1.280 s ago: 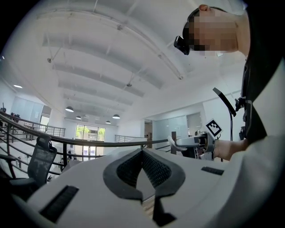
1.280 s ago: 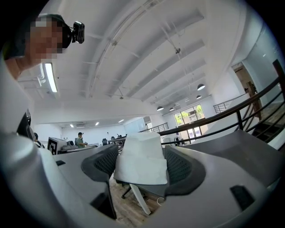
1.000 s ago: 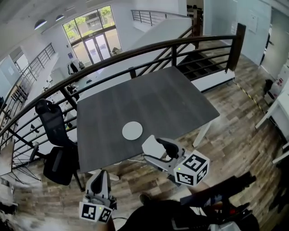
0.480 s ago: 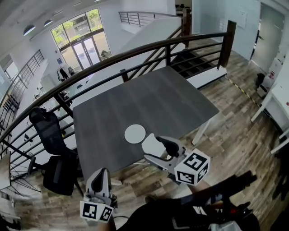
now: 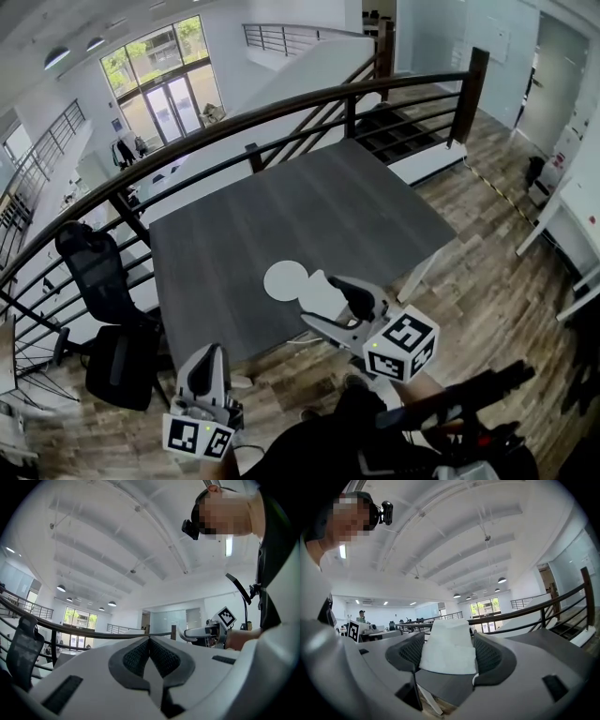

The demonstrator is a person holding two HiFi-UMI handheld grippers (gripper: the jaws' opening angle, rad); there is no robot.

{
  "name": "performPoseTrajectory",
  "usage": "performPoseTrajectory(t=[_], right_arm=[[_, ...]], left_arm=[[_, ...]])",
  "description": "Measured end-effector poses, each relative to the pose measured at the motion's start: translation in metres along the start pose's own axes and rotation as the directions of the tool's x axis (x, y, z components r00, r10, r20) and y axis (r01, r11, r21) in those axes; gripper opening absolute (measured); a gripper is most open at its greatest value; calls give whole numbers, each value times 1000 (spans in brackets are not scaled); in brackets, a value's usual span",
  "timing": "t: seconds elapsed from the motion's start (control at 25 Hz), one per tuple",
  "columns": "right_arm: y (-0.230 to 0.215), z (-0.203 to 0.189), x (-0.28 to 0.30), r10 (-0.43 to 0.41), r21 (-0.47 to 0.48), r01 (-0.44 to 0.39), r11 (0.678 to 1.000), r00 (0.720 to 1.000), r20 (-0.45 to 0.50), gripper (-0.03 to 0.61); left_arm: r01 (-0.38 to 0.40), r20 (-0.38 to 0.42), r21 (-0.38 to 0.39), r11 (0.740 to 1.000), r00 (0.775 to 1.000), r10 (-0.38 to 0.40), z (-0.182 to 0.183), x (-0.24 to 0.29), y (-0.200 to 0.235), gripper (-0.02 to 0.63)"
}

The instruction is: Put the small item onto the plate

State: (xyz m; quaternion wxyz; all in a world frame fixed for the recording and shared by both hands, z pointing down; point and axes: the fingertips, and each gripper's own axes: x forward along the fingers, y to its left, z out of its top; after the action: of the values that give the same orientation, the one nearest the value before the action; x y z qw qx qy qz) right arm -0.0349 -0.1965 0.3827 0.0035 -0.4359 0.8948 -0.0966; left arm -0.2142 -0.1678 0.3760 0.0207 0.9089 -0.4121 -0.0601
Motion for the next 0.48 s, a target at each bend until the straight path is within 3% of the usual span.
performPoseTrajectory(t=[0.48], right_arm=[[-59,23,60,115,-13,-115,993,993,4,333]], left_arm=[[-126,-25,31,992,992,127,3,49,23,5]])
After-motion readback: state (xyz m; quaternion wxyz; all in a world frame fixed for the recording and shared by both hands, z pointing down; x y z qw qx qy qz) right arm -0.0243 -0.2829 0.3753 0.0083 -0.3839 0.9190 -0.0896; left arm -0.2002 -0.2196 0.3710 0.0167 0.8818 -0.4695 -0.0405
